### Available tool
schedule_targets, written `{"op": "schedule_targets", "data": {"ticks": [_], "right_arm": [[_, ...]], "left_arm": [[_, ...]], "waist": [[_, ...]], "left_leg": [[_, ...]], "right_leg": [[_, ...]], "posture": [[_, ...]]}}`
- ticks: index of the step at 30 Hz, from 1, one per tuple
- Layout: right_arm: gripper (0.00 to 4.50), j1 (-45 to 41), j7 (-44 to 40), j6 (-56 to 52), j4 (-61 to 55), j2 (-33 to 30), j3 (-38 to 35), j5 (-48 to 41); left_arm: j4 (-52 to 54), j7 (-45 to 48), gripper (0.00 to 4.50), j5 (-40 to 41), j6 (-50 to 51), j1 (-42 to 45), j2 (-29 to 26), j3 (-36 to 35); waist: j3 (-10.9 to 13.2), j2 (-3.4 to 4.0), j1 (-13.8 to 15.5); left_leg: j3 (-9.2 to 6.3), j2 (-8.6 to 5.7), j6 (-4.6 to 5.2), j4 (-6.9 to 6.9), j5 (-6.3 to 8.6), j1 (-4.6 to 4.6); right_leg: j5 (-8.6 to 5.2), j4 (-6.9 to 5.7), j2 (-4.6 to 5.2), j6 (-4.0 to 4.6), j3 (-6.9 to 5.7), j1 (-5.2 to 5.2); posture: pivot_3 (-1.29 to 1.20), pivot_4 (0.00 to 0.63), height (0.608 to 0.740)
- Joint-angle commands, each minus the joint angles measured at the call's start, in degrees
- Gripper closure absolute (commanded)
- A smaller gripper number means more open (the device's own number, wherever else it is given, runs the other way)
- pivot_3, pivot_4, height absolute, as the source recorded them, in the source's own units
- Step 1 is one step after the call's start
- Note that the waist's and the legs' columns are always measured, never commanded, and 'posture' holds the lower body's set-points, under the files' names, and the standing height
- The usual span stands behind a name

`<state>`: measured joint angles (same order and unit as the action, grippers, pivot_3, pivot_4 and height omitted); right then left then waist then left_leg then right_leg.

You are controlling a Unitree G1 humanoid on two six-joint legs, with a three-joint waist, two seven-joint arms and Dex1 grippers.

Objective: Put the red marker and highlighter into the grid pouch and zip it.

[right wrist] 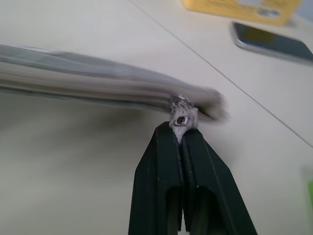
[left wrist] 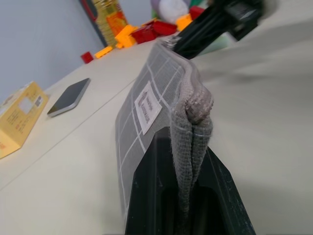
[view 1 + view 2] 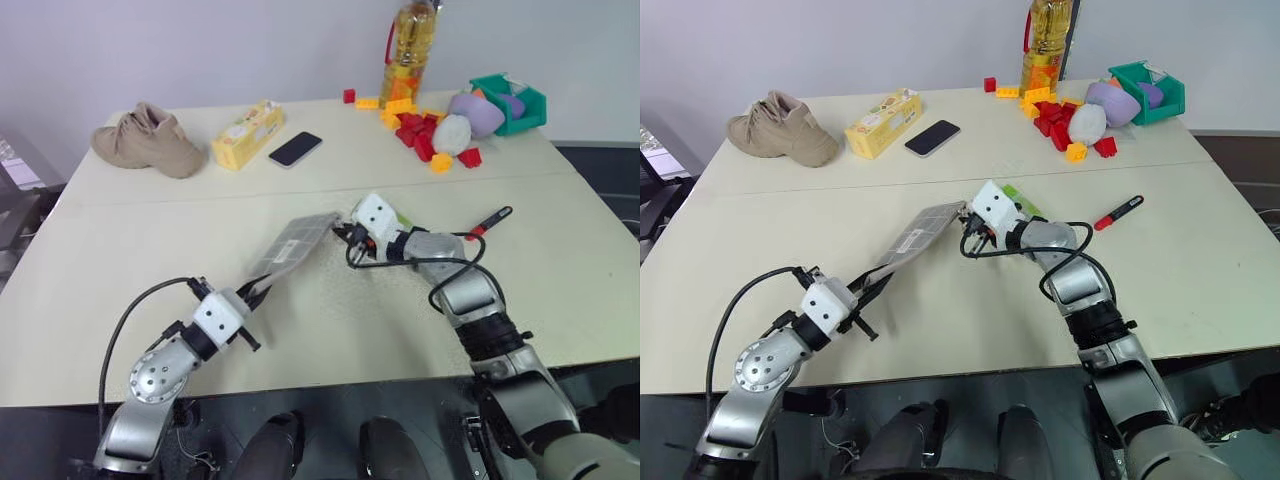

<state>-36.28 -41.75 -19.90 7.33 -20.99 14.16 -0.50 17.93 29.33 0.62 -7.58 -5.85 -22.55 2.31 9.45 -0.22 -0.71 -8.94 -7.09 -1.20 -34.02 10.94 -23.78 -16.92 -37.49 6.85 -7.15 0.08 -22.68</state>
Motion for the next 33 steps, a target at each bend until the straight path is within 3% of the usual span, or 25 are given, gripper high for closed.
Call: {"op": "schedule_targets", "data": {"ticks": [1, 12, 21, 24, 29, 33], "right_arm": [[4.44, 0.82, -2.50, -0.69, -7.49, -0.51, 2.32, -0.05], [4.44, 2.56, -9.59, -6.28, -23.56, -2.00, 9.28, -1.59], [4.44, 2.36, -11.88, -9.55, -26.44, -2.97, 10.61, -2.64], [3.61, 2.65, -12.75, -11.77, -25.90, -4.37, 8.00, -4.40], [1.07, 2.16, -7.51, -10.85, -17.15, -8.36, 0.29, -2.99], [1.07, -0.82, 1.04, -10.35, -4.30, -7.81, -6.56, -1.87]], "left_arm": [[-0.52, -1.68, 4.50, -1.39, 0.48, 1.15, 1.28, 1.79], [-9.71, -6.88, 4.50, -5.70, 1.74, 10.42, 6.26, 5.10], [-15.03, -9.28, 4.50, -6.94, 0.93, 16.03, 8.65, 5.59], [-15.04, -9.20, 4.50, -6.65, 0.40, 15.71, 8.07, 5.16], [-13.14, -7.45, 4.50, -4.01, -0.33, 13.90, 6.13, 3.30], [-12.26, -5.23, 4.50, -1.30, -0.85, 12.80, 4.54, 2.44]], "waist": [[0.00, 0.00, -0.01], [0.00, -0.02, 0.24], [-0.01, -0.06, 0.10], [-0.01, -0.06, 0.03], [-0.02, -0.09, 0.16], [-0.01, -0.09, 0.09]], "left_leg": [[-0.01, 0.00, 0.00, 0.00, 0.00, 0.00], [-0.05, -0.01, 0.00, -0.05, 0.00, -0.01], [-0.09, -0.02, -0.01, -0.09, 0.00, -0.02], [-0.09, -0.02, 0.00, -0.09, 0.00, -0.02], [-0.09, -0.02, 0.00, -0.11, 0.00, -0.02], [-0.08, -0.03, 0.00, -0.11, 0.00, -0.02]], "right_leg": [[0.00, 0.00, 0.00, 0.00, 0.00, 0.00], [0.00, 0.01, 0.00, -0.01, -0.05, 0.03], [0.01, 0.01, -0.01, -0.02, -0.09, 0.04], [0.01, 0.01, -0.01, -0.02, -0.09, 0.04], [0.01, 0.01, -0.01, -0.02, -0.09, 0.07], [0.01, 0.01, 0.00, -0.02, -0.09, 0.07]], "posture": [[0.00, 0.150, 0.740], [0.00, 0.150, 0.740], [0.00, 0.150, 0.740], [0.00, 0.150, 0.740], [0.00, 0.150, 0.740], [0.00, 0.150, 0.740]]}}
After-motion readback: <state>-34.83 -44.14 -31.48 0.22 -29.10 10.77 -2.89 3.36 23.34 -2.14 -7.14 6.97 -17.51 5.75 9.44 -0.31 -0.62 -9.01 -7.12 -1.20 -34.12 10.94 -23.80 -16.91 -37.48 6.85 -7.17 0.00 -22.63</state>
